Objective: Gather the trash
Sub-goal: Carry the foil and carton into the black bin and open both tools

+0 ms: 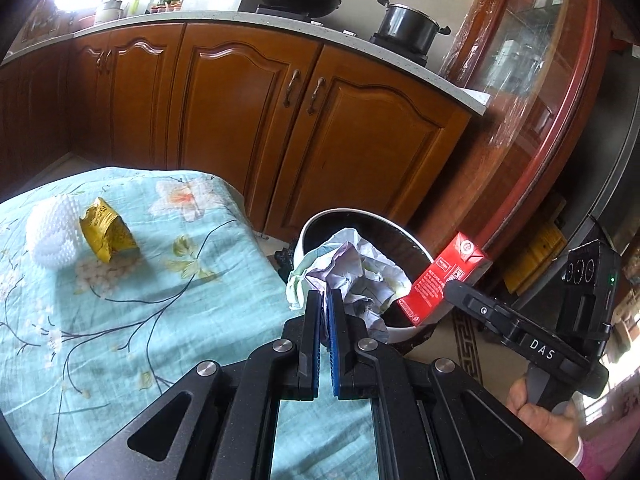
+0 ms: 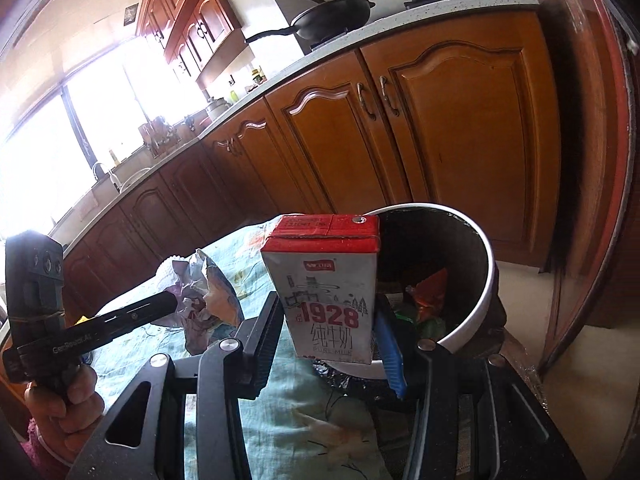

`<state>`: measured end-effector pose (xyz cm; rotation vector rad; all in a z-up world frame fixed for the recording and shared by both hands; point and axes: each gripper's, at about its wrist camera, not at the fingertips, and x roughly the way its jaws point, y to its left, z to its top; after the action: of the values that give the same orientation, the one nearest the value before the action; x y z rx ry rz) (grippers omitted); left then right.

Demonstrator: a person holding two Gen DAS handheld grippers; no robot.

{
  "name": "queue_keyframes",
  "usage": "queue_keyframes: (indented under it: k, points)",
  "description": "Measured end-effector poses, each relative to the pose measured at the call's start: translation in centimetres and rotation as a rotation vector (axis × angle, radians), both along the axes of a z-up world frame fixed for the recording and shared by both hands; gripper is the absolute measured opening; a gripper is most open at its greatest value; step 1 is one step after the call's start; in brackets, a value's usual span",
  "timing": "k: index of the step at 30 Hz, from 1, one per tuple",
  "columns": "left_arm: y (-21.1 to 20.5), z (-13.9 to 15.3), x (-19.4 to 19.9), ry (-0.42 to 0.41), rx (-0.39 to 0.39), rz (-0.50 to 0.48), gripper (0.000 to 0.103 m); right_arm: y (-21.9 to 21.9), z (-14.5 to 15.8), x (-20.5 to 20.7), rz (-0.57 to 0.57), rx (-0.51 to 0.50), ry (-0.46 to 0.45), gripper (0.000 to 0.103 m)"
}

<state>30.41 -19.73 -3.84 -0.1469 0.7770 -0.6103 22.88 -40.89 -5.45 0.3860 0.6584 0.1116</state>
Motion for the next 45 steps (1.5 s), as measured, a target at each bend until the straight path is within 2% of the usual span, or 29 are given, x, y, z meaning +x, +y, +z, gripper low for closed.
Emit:
queue_keyframes:
  k: [11, 28, 33, 36, 38, 40, 45]
  points:
    - [-3.8, -0.4, 2.7, 0.002, 0.022, -0.031, 0.002, -2.4, 0.0, 1.0, -0.042, -0.016, 0.010, 0.046]
    - [-10.1, -2.6, 7.9, 0.056, 0.103, -0.047, 0.002, -4.3, -1.8, 4.4, -0.047, -0.045, 0.110, 0.046]
    - [-10.8, -3.3, 9.0, 0.092, 0.103, -0.051, 0.002, -4.8, -2.1, 5.0, -0.046, -0.053, 0.130, 0.046]
    - [-11.2, -3.5, 9.6, 0.110, 0.101, -0.056, 0.009, -5.1, -2.4, 5.3, -0.051, -0.053, 0.140, 0.049]
    - [-11.2, -3.5, 9.7, 0.116, 0.096, -0.049, 0.024, -5.1, -2.4, 5.5, -0.055, -0.042, 0.146, 0.052]
    - [-11.0, -3.5, 9.4, 0.107, 0.090, -0.045, 0.029, -5.2, -2.4, 5.3, -0.065, -0.039, 0.141, 0.056]
    - [-9.4, -3.3, 8.3, 0.092, 0.077, -0.032, 0.031, -5.2, -2.0, 4.2, -0.082, -0.019, 0.118, 0.060]
